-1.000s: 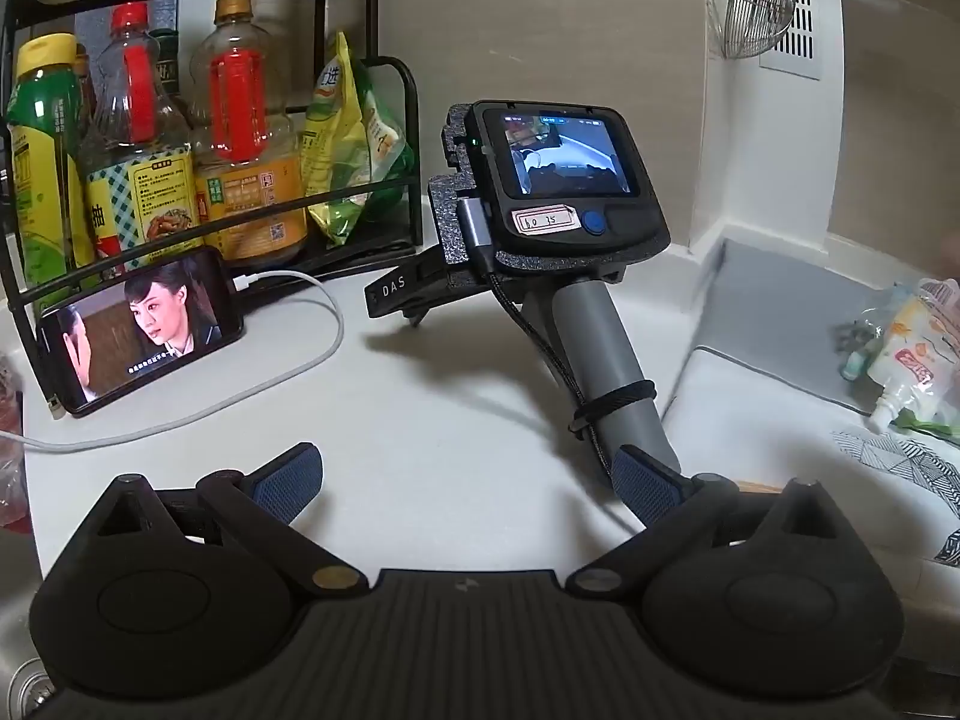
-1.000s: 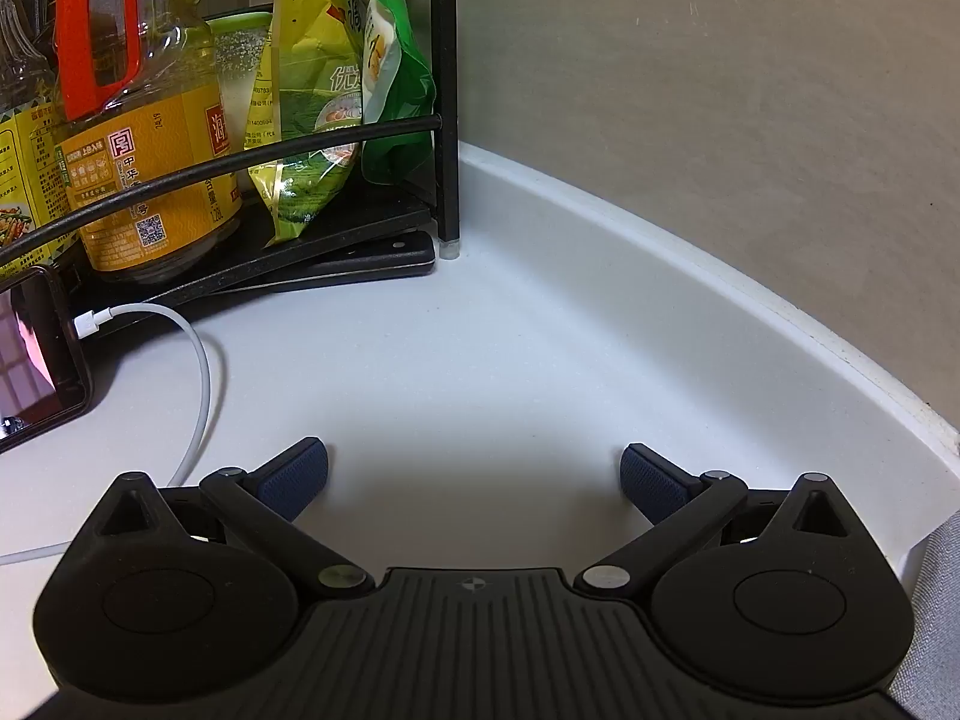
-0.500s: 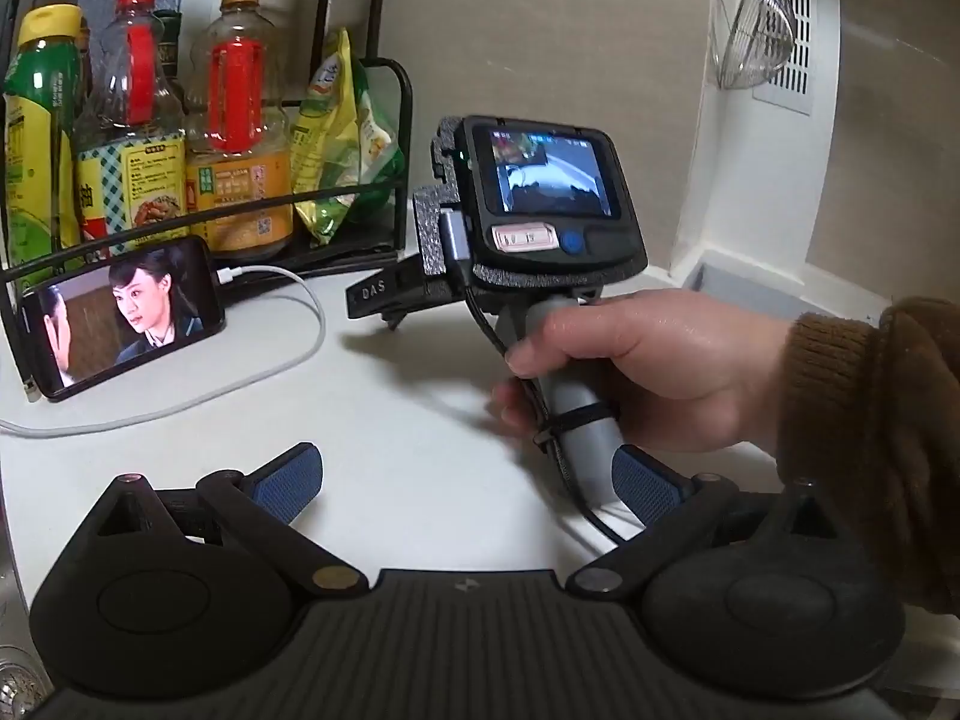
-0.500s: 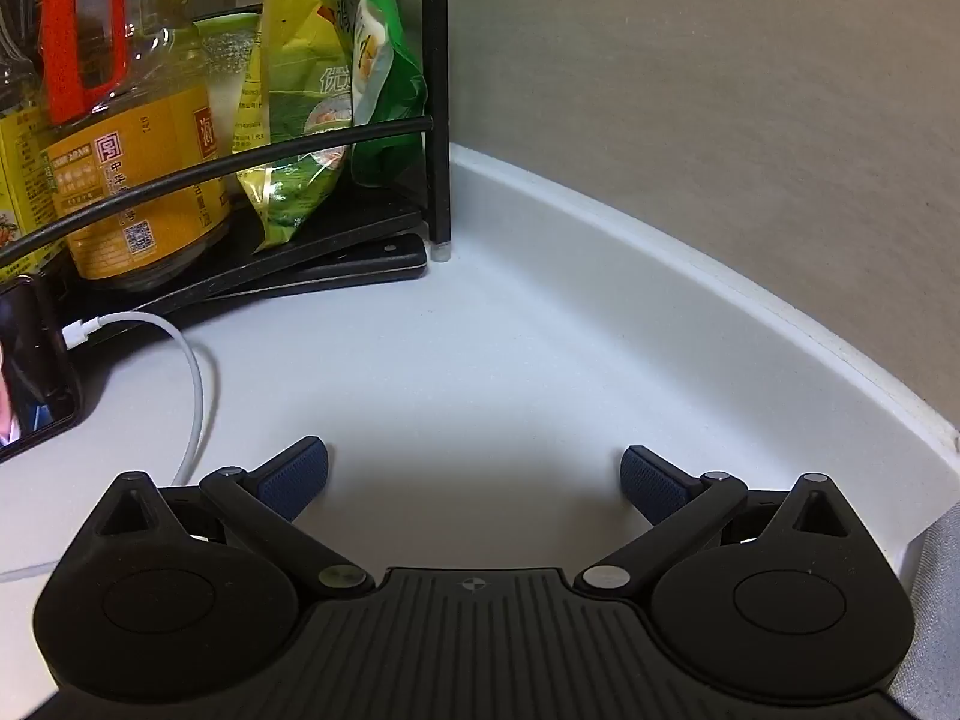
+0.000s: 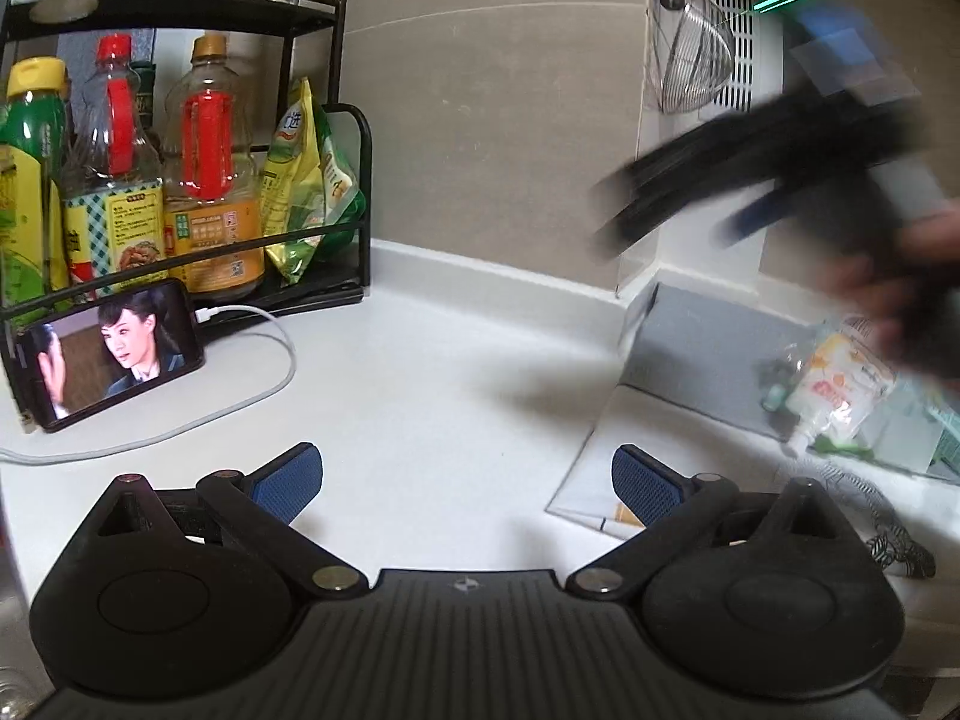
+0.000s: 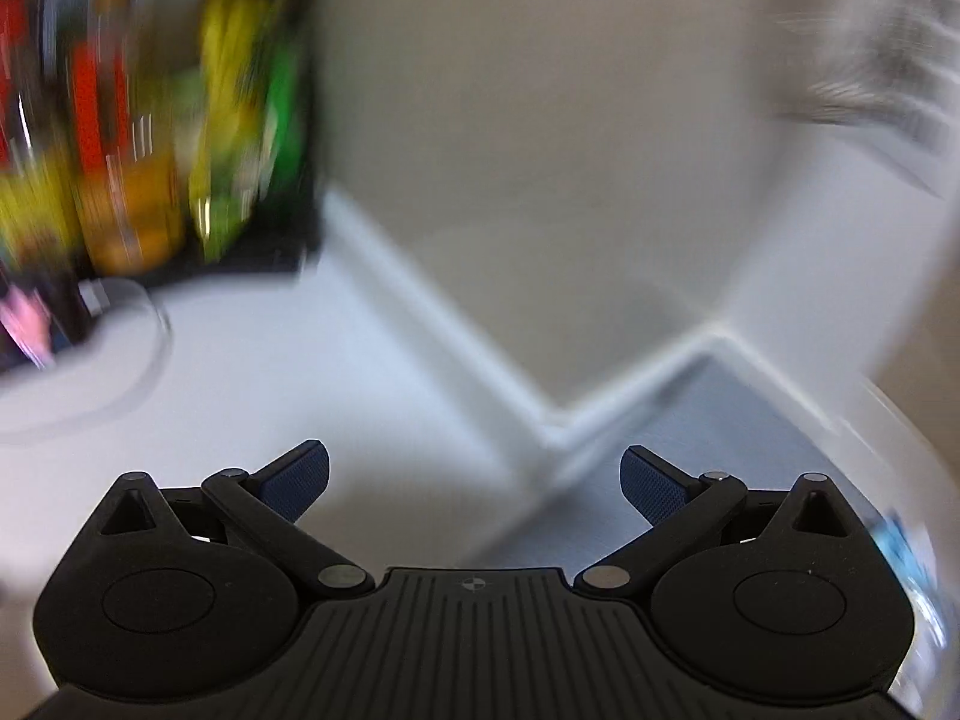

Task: Collect trash

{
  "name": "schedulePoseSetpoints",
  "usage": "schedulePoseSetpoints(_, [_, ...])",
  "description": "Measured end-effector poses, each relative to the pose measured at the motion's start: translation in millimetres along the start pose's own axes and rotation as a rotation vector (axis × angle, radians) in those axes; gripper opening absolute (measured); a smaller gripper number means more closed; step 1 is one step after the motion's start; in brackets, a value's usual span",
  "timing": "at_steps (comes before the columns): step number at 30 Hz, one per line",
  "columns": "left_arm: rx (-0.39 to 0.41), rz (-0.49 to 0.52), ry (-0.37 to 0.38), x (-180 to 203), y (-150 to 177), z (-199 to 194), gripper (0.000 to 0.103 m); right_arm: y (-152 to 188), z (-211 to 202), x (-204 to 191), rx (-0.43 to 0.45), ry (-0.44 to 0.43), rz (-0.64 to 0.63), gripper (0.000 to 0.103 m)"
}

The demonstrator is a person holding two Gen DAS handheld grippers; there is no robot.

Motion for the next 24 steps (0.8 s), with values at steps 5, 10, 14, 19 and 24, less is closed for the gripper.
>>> schedulePoseSetpoints(5, [-0.001,0.015,-0.013,43,-8,-15,0.103,71,-110,111,0.084,-0.132,0.405,0.103])
schedulePoseSetpoints(10, [-0.033,-0.007,-0.002,94,-10,-24,0.103,181,-160,168,-0.023,-0.165,0.72,0.103])
schedulePoseSetpoints(14, [-0.093,-0.001,0.031,139,5,-26,0.103,219,-186,191,0.046,-0.077,0.643,0.103])
schedulePoseSetpoints(19, [-0.173,0.115,0.005,193,25,-30,0.103,232,-219,211,0.206,0.072,0.529,0.103])
schedulePoseSetpoints(24, [-0.193,0.172,0.018,229,34,-42,0.103,243,-225,211,0.193,0.127,0.453,0.103])
Point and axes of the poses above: each gripper's, at about its wrist camera, not at the fingertips, and z roughly the way its jaws point, x to its right, y to its underside, the point moved 8 cm from there along z, roughly the way its jaws point, and after that the axes turned 14 degrees about y, right-handed, at the moved point
